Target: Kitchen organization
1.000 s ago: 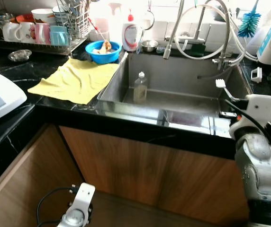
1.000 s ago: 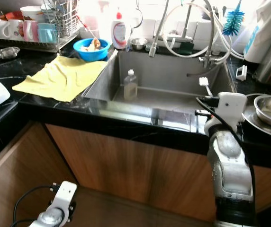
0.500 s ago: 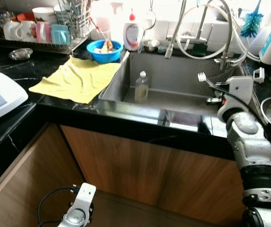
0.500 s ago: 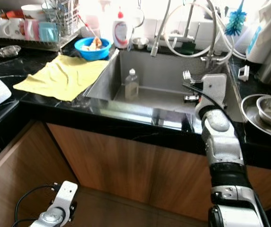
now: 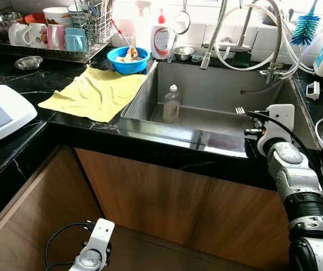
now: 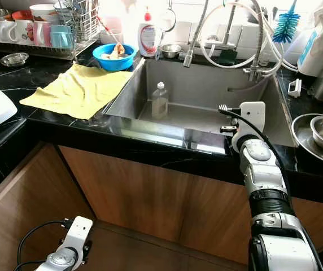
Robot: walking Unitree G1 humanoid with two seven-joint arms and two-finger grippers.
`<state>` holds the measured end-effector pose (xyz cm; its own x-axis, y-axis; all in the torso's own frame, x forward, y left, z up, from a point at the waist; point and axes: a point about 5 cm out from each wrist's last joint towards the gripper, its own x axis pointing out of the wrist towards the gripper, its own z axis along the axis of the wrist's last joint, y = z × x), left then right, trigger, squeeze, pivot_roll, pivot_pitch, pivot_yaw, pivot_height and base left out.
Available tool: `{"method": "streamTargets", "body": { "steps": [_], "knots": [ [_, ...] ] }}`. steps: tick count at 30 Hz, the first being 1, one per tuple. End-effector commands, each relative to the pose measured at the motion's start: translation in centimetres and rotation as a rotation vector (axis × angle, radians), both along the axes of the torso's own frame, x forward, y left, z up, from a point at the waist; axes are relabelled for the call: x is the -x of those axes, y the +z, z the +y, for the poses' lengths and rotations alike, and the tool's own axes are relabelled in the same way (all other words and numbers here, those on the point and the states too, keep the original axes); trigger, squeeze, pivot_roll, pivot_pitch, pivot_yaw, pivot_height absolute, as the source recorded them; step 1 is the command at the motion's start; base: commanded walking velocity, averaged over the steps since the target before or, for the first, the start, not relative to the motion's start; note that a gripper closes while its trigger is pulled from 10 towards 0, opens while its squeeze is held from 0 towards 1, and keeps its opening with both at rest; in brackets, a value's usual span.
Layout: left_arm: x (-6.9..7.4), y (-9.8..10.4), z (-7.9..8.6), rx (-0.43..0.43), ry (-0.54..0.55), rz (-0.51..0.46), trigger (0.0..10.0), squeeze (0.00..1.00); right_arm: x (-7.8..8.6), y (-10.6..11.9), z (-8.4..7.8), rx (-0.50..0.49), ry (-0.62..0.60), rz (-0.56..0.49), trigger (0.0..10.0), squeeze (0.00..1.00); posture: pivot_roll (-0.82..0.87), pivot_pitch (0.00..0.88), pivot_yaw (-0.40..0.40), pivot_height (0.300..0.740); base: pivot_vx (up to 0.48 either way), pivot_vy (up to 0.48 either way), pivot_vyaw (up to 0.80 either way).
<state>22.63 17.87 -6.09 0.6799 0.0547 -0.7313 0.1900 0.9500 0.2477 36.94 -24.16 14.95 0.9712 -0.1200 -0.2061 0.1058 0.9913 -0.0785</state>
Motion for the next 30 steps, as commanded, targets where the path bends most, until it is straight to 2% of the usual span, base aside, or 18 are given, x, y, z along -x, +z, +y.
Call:
{"method": "streamTargets", "body": {
  "steps": [1, 8, 9, 10, 18, 19, 20, 23, 24, 25, 28, 30],
  "knots": [
    [0.2, -0.1, 0.0, 0.002, 0.003, 0.01, 10.0, 0.0, -0.2, 0.6, -0.3, 0.0, -0.01, -0.024, 10.0, 0.0, -0.09, 0.0, -0.011, 0.74, 0.0, 0.0, 0.0],
    [0.2, -0.1, 0.1, 0.0, 0.0, 0.01, 10.0, 0.0, -0.2, 0.3, -0.3, -0.006, -0.017, -0.02, 10.0, 0.0, -0.09, 0.0, -0.013, 0.74, 0.0, 0.0, 0.0],
    [0.2, -0.1, 0.1, -0.001, -0.002, 0.009, 10.0, 0.0, -0.2, 0.4, -0.4, -0.002, -0.028, -0.026, 10.0, 0.67, -0.09, 0.0, -0.013, 0.74, 0.0, 0.0, 0.0],
    [0.1, -0.1, 0.1, -0.001, -0.003, 0.007, 10.0, 0.0, -0.2, 0.4, -0.5, -0.003, -0.031, -0.029, 10.0, 1.0, -0.09, 0.0, -0.013, 0.74, 0.0, 0.0, 0.0],
    [0.3, -0.2, 0.1, -0.006, -0.011, 0.011, 10.0, 0.0, -0.3, 0.7, -0.7, 0.014, -0.059, -0.044, 10.0, 1.0, -0.09, 0.0, -0.011, 0.74, 0.0, 0.0, 0.0],
    [0.3, -0.2, 0.1, -0.006, -0.012, 0.012, 10.0, 0.0, -0.2, 0.7, -0.7, 0.016, -0.061, -0.045, 10.0, 0.08, -0.09, 0.0, -0.009, 0.74, 0.0, 0.0, 0.0],
    [0.3, -0.2, 0.1, -0.007, -0.012, 0.012, 10.0, 0.0, -0.2, 0.8, -0.8, 0.026, -0.064, -0.053, 10.0, 0.0, -0.09, 0.0, -0.009, 0.74, 0.0, 0.0, 0.0],
    [0.4, -0.2, 0.1, -0.008, -0.013, 0.013, 10.0, 0.0, -0.1, 1.2, -0.8, 0.042, -0.068, -0.09, 10.0, 0.0, -0.09, 0.0, -0.008, 0.74, 0.0, 0.0, 0.0],
    [0.4, -0.2, 0.1, -0.009, -0.016, 0.013, 10.0, 0.0, 0.1, 2.3, -0.9, 0.077, -0.105, -0.171, 10.0, 0.0, -0.09, 0.0, -0.01, 0.74, 0.0, 0.0, 0.0],
    [0.4, -0.2, 0.1, -0.009, -0.016, 0.013, 10.0, 0.0, 0.1, 2.3, -0.9, 0.077, -0.105, -0.171, 10.0, 0.0, -0.09, 0.0, -0.01, 0.74, 0.0, 0.0, 0.0],
    [0.5, -0.3, 0.1, -0.011, -0.018, 0.012, 10.0, 0.0, 0.8, 4.0, -0.6, 0.102, -0.155, -0.301, 10.0, 0.0, -0.09, 0.0, -0.012, 0.74, 0.0, 0.0, 0.0],
    [0.5, -0.3, 0.1, -0.013, -0.018, 0.012, 10.0, 0.0, 2.0, 5.0, -0.1, 0.127, -0.19, -0.395, 10.0, 0.0, -0.08, 0.0, -0.013, 0.74, 0.0, 0.0, 0.0]
  ]
}}
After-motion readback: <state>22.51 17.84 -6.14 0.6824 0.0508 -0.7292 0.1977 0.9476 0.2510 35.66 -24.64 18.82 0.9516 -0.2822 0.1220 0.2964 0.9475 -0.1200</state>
